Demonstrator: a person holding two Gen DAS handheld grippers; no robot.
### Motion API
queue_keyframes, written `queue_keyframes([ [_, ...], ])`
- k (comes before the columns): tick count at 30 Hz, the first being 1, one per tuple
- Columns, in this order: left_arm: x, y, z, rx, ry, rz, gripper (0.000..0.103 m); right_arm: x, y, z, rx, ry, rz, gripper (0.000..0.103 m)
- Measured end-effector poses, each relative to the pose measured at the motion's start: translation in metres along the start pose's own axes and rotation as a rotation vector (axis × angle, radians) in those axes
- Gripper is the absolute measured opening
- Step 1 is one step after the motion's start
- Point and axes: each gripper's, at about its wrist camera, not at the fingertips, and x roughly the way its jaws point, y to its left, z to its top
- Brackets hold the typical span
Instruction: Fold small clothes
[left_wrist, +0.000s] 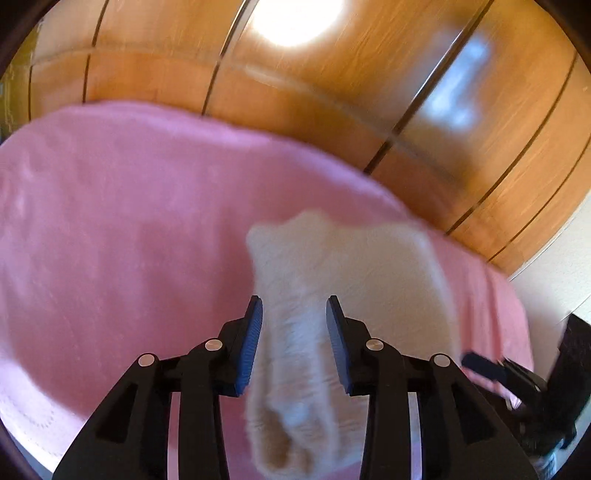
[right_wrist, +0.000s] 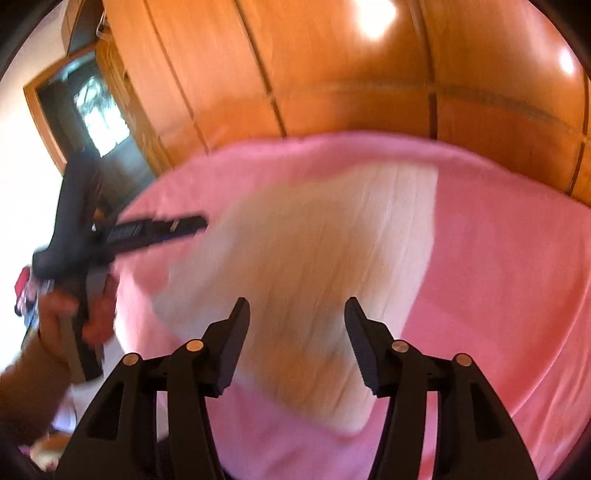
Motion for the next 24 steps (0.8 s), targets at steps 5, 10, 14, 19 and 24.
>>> queue_keyframes([
  [5,0.020,-0.029,-0.003,0.056,0.014,-0.004,0.034,0.039,-0.006,0.041,0.069,-0.048,-0.083,0.061],
  [10,0.073,-0.032,-0.043,0.108,0.089,0.067,0.034,0.085,-0.019,0.010,-0.008,-0.021,-0.223,0.061],
  [14,0.064,-0.034,-0.046,0.115,0.065,0.080,0.034,0.082,-0.011,-0.005,-0.091,-0.094,-0.285,0.061],
  [19,0.047,-0.037,-0.039,0.096,0.036,0.107,0.036,0.078,-0.012,-0.004,-0.079,-0.115,-0.265,0.062],
  [24,0.024,-0.046,-0.041,0.132,-0.038,0.157,0.069,0.065,-0.008,0.001,-0.064,-0.094,-0.246,0.084],
])
